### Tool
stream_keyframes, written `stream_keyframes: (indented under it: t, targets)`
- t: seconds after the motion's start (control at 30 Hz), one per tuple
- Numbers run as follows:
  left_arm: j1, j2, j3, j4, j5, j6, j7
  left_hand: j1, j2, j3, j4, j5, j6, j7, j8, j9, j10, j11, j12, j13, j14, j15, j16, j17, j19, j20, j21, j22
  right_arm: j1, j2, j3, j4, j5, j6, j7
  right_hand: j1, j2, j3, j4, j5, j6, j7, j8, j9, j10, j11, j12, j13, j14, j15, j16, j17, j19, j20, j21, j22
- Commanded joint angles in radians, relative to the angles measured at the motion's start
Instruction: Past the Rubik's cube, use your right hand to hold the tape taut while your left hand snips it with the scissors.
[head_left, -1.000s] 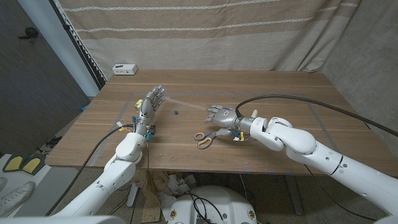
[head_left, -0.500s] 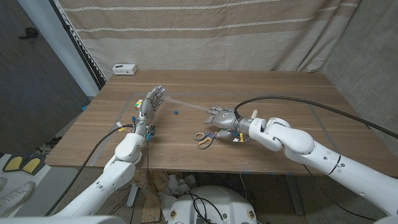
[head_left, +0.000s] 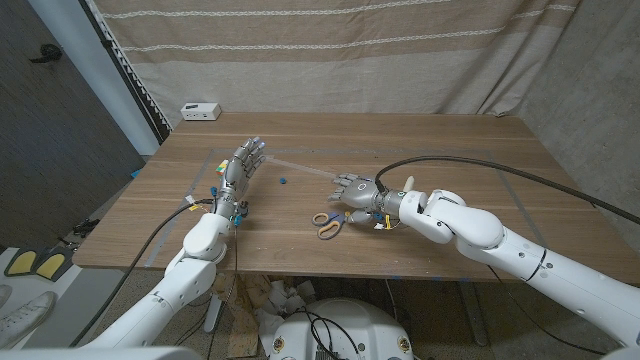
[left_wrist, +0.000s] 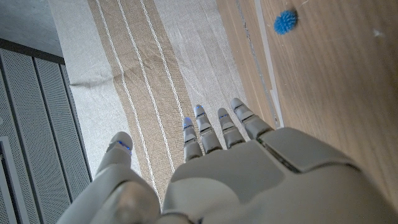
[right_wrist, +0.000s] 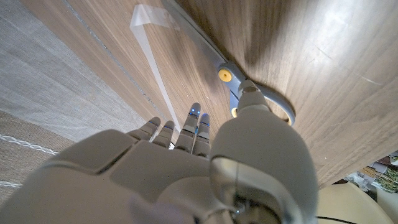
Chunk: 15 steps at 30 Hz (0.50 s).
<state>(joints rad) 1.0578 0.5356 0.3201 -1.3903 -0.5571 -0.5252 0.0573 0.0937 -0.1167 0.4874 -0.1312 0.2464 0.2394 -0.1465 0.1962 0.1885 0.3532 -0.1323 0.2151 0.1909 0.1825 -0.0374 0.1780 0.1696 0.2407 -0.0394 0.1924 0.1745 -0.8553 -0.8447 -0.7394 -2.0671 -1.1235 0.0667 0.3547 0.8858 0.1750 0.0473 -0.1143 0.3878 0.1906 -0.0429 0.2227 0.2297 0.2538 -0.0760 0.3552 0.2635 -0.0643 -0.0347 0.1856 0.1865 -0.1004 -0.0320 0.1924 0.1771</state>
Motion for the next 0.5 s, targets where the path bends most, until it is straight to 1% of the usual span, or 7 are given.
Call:
stream_keyframes:
  t: [0.03,0.13,0.27,0.33,0.37,0.4,0.5]
  targets:
    - [-0.005,0.000,-0.001,0.001,-0.002,0.005,-0.003,-0.011,-0.003,-0.004,0.003,0.007,0.009,-0.003,0.005,0.003,0.013,0.004,0.005,0.003,-0.002,-0.127,0.005,0.004,-0.006,-0.088,0.002,0.003,0.000,-0.004,-0.007,0.014,-0.006,0.012,-0.015,-0.001,-0.011,-0.001,0.009,-0.004,0.003,-0.007,0.004,0.005,0.007,0.004,0.009,0.007,-0.014,-0.049,0.000,0.002,-0.010,0.000,-0.001,0.002]
    - [-0.006,0.000,0.000,0.001,-0.003,0.008,-0.004,-0.011,-0.003,-0.004,0.003,0.007,0.009,-0.002,0.005,0.003,0.013,0.005,0.005,0.003,-0.002,-0.127,0.005,0.004,-0.006,-0.089,0.002,0.003,0.000,-0.003,-0.009,0.020,0.001,0.015,-0.014,-0.002,-0.012,-0.001,0.011,-0.005,0.002,-0.014,0.007,0.008,0.006,-0.003,0.011,0.009,-0.015,-0.049,0.001,0.002,-0.012,0.002,-0.001,0.002]
    - [-0.009,-0.002,0.002,0.005,-0.005,0.010,-0.005,-0.012,-0.003,-0.005,0.003,0.007,0.010,-0.003,0.005,0.003,0.013,0.005,0.004,0.004,-0.002,-0.126,0.005,0.004,-0.006,-0.088,0.002,0.003,0.002,-0.003,-0.012,0.027,0.004,0.022,-0.022,-0.003,-0.011,-0.001,0.012,-0.006,0.005,-0.020,0.010,0.011,0.006,-0.003,0.014,0.012,-0.016,-0.052,0.001,0.002,-0.014,0.005,-0.001,0.002]
    - [-0.011,-0.003,0.003,0.008,-0.005,0.010,-0.007,-0.013,-0.003,-0.005,0.003,0.007,0.011,-0.003,0.006,0.003,0.013,0.003,0.005,0.004,-0.002,-0.126,0.004,0.004,-0.006,-0.088,0.002,0.003,0.002,-0.001,-0.014,0.029,0.005,0.022,-0.020,-0.002,-0.011,0.000,0.012,-0.006,0.006,-0.020,0.012,0.013,0.012,-0.008,0.017,0.013,-0.016,-0.053,0.002,0.001,-0.013,0.008,0.000,0.002]
    - [-0.012,-0.003,0.003,0.009,-0.005,0.011,-0.007,-0.013,-0.003,-0.005,0.003,0.007,0.011,-0.003,0.005,0.003,0.014,0.004,0.005,0.004,-0.002,-0.126,0.004,0.004,-0.006,-0.088,0.002,0.003,0.004,0.000,-0.015,0.030,0.005,0.022,-0.017,0.000,-0.010,0.001,0.011,-0.006,0.009,-0.022,0.015,0.015,0.015,-0.011,0.019,0.015,-0.011,-0.056,0.004,0.001,-0.011,0.011,0.001,0.002]
    - [-0.013,-0.003,0.004,0.010,-0.005,0.011,-0.008,-0.013,-0.003,-0.006,0.003,0.007,0.011,-0.003,0.006,0.003,0.013,0.003,0.004,0.004,-0.002,-0.126,0.004,0.004,-0.006,-0.089,0.002,0.003,0.004,0.001,-0.015,0.030,0.005,0.021,-0.015,0.004,-0.006,0.004,0.011,-0.006,0.022,-0.026,0.024,0.020,0.024,-0.013,0.026,0.019,-0.009,-0.059,0.006,0.001,-0.009,0.011,0.002,0.002]
    - [-0.015,-0.006,0.004,0.013,-0.007,0.010,-0.009,-0.014,-0.003,-0.006,0.004,0.008,0.012,-0.002,0.006,0.003,0.017,0.004,0.005,0.004,-0.001,-0.126,0.005,0.004,-0.004,-0.088,0.003,0.003,0.006,0.001,-0.016,0.032,0.007,0.023,-0.017,0.014,0.001,0.012,0.009,-0.007,0.028,-0.023,0.033,0.029,0.040,-0.019,0.038,0.027,-0.003,-0.066,0.009,0.001,-0.006,0.011,0.004,0.002]
